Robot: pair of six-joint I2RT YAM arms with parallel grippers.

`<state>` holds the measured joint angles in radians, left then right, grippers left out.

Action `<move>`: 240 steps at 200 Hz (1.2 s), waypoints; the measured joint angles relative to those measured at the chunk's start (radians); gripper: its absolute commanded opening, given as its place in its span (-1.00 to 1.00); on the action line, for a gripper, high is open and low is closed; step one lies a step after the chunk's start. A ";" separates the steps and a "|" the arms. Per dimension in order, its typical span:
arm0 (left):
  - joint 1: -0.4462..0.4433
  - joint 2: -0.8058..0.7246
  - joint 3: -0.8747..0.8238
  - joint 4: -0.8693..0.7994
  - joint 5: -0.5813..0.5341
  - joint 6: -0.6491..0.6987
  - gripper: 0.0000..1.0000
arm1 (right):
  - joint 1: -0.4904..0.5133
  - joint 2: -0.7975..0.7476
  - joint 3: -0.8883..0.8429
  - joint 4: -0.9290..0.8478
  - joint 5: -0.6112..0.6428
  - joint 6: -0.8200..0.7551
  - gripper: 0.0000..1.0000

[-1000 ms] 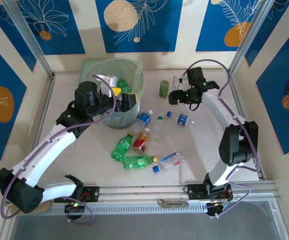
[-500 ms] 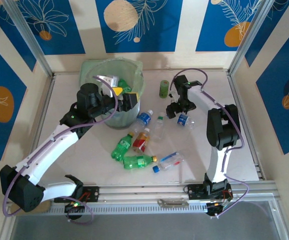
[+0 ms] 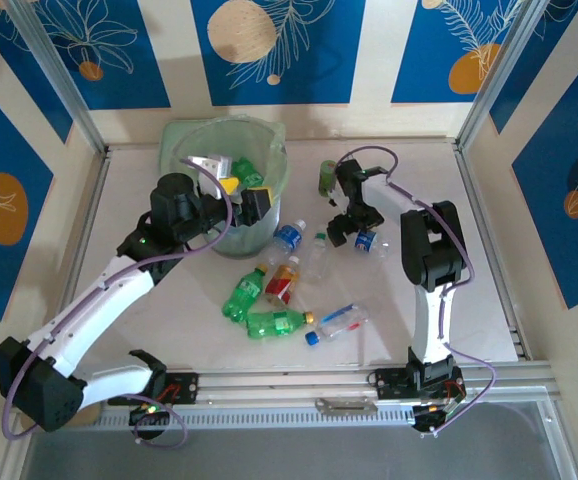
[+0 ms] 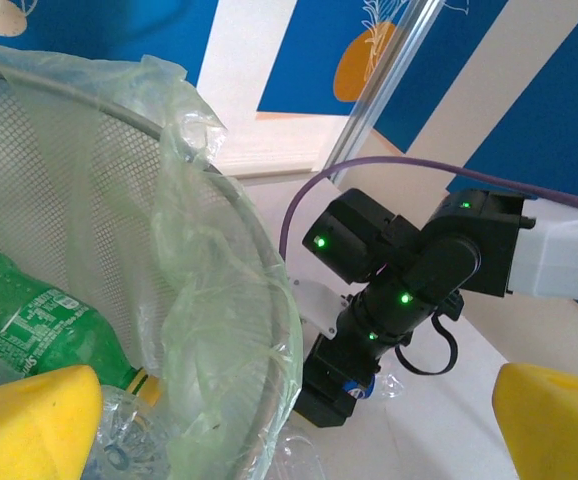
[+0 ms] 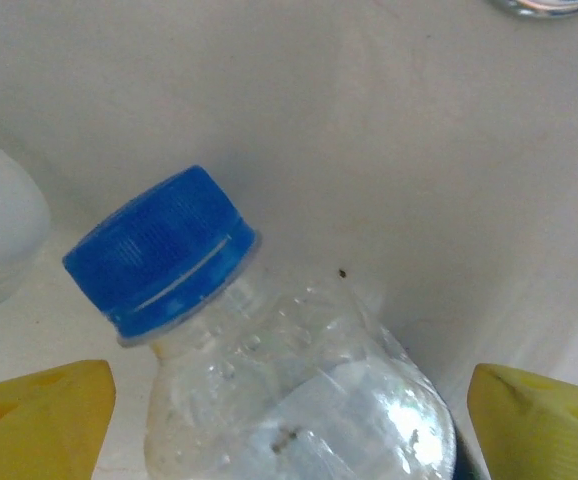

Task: Put the plastic bottles in the bin

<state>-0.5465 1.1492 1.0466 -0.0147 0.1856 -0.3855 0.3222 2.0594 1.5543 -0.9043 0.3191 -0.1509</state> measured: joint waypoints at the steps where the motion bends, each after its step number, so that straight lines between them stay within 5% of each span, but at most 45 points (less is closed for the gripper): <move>1: 0.000 0.000 0.000 0.000 0.000 0.000 0.99 | 0.000 0.000 0.000 0.000 0.000 0.000 0.83; 64: 0.000 -0.030 -0.014 0.000 -0.034 0.000 0.99 | 0.013 0.026 -0.006 0.008 0.023 0.000 0.69; 138: 0.000 -0.030 -0.014 0.000 -0.038 0.001 0.99 | 0.013 0.026 -0.010 0.020 0.025 0.006 0.14; 170: 0.000 -0.029 -0.009 -0.016 -0.046 0.006 0.99 | 0.015 0.020 -0.012 0.026 0.012 0.024 0.06; 240: 0.000 -0.010 0.105 -0.084 -0.034 0.058 0.99 | -0.045 -0.257 -0.042 0.070 -0.196 0.159 -0.06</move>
<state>-0.5468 1.1397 1.1511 -0.0982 0.1516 -0.3279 0.2775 1.8023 1.5124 -0.8345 0.1230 0.0082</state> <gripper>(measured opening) 0.996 0.525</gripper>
